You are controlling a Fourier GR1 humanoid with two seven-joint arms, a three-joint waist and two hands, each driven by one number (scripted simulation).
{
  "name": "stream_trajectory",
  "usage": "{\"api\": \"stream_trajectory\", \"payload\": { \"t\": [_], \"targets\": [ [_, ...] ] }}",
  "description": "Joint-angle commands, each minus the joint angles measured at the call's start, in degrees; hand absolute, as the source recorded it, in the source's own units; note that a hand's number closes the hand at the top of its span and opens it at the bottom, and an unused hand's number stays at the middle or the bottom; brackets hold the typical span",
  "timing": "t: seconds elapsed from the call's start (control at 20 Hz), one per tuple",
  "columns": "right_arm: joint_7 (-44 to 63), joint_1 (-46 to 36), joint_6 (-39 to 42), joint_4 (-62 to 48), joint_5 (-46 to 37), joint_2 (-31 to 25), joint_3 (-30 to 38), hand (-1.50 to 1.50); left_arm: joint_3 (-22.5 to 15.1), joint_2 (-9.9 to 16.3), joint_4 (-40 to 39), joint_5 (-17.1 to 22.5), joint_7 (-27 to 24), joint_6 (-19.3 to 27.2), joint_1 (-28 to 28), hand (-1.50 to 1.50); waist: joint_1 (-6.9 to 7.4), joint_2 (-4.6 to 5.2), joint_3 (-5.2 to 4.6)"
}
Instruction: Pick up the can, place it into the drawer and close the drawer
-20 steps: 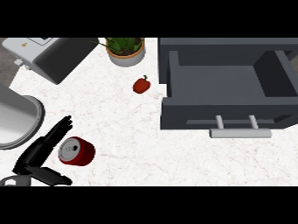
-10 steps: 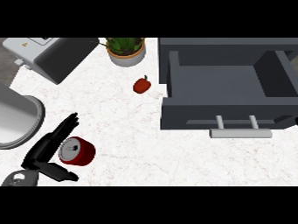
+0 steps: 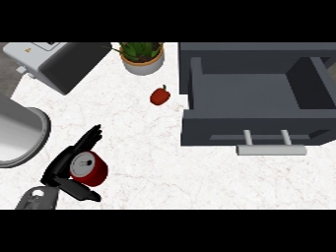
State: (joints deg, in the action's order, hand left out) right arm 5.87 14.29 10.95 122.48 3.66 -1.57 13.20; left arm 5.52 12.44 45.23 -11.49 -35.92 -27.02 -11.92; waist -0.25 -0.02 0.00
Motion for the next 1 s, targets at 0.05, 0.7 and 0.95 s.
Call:
{"api": "stream_trajectory", "payload": {
  "t": [0.05, 0.7, 0.95],
  "targets": [
    [1.5, 3.8, 2.0, 4.7, 3.0, 0.0, 1.4, -1.5, -0.6, -1.3, 1.9, 0.8, 2.9, -1.0, -2.4, -1.5, -0.13, -0.04, 0.0],
    [-3.3, 3.9, 2.4, 0.3, 1.4, 1.4, 1.5, -1.5, -3.0, -3.3, 9.9, 5.3, 6.3, -7.8, 1.9, 1.5, 0.09, -0.07, 0.02],
    [1.0, 0.4, 0.4, 1.2, 0.2, 1.5, -0.1, -1.5, -5.1, -5.8, 17.1, 6.3, 8.6, -6.9, 5.4, 1.5, 0.23, -0.03, 0.0]
  ]
}}
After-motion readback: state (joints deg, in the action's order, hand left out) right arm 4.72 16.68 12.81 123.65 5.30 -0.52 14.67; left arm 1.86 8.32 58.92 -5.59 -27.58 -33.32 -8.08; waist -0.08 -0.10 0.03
